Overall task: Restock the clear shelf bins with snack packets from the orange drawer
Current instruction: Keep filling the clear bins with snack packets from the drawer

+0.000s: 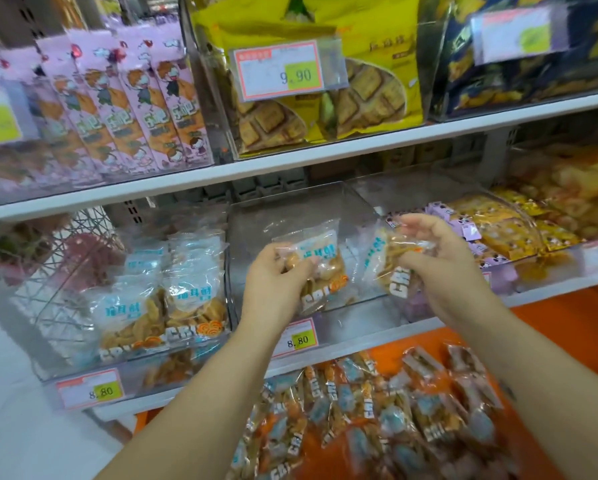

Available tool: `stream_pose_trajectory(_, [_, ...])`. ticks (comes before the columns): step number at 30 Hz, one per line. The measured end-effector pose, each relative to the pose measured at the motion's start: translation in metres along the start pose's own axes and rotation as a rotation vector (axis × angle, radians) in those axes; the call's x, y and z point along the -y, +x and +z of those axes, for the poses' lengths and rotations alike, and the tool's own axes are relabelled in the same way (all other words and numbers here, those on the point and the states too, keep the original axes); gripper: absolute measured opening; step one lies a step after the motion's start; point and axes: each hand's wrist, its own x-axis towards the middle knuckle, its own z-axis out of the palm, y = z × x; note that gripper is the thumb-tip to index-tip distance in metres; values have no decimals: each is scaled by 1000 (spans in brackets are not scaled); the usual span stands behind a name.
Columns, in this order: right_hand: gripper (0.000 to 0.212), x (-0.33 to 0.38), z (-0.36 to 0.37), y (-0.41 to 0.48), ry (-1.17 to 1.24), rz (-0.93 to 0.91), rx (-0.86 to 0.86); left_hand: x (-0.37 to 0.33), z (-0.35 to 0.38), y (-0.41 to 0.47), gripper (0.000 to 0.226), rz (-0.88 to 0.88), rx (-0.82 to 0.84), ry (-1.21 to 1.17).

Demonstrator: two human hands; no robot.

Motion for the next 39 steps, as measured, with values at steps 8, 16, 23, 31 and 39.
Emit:
stream_pose_trajectory(8, [28, 14, 18, -37, 207, -9, 9, -1, 1, -35, 8, -73, -70, -76])
stream_pose_trajectory(16, [14, 14, 16, -40, 209, -111, -207, -4, 13, -46, 9, -342, -53, -413])
stream_pose_trajectory(23, [19, -14, 22, -39, 95, 91, 21, -6, 31, -57, 36, -255, 39, -401])
stream_pose_trajectory(31, [45, 2, 14, -43, -221, -19, 335, -7, 23, -53, 47, -254, -51, -482])
stream_pose_trajectory(39, [46, 0, 21, -52, -171, -202, 286, -9, 1, -53, 52, -7, 162, -179])
